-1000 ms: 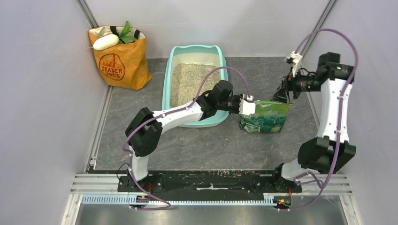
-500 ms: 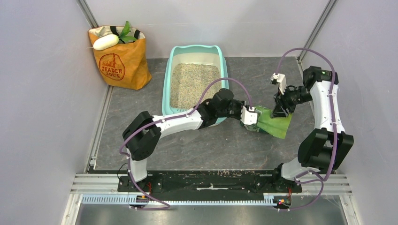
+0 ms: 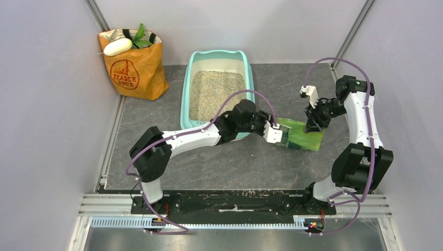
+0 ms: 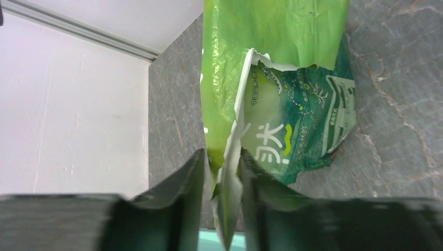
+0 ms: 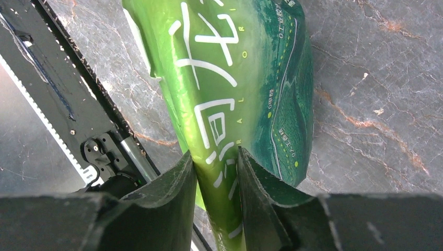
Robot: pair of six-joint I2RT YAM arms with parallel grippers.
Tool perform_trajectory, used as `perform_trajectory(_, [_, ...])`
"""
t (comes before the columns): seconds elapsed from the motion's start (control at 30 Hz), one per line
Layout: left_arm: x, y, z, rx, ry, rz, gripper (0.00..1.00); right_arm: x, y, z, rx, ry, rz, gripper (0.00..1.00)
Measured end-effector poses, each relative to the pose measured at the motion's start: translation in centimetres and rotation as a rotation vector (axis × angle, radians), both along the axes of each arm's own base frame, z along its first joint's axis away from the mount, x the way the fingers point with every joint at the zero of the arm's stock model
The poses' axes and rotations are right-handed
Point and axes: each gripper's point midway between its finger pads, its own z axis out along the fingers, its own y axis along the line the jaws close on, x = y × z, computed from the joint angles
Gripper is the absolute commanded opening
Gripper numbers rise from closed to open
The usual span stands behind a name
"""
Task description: Fill the litter box with clean litter
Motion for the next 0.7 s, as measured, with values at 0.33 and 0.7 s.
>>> perform_trajectory(0.33, [0.2,4.3,7.0,-0.017,0.415,-0.057,0.85,-0.1,0.0,-0.3,-0.011,-0.034,0.036,0.34])
perform_trajectory(0.7, [1.3,1.6,6.9,0.009,0.819,-0.094,0.88,-0.9,-0.4,-0.6,-0.059,-0.084,0.069,0.34])
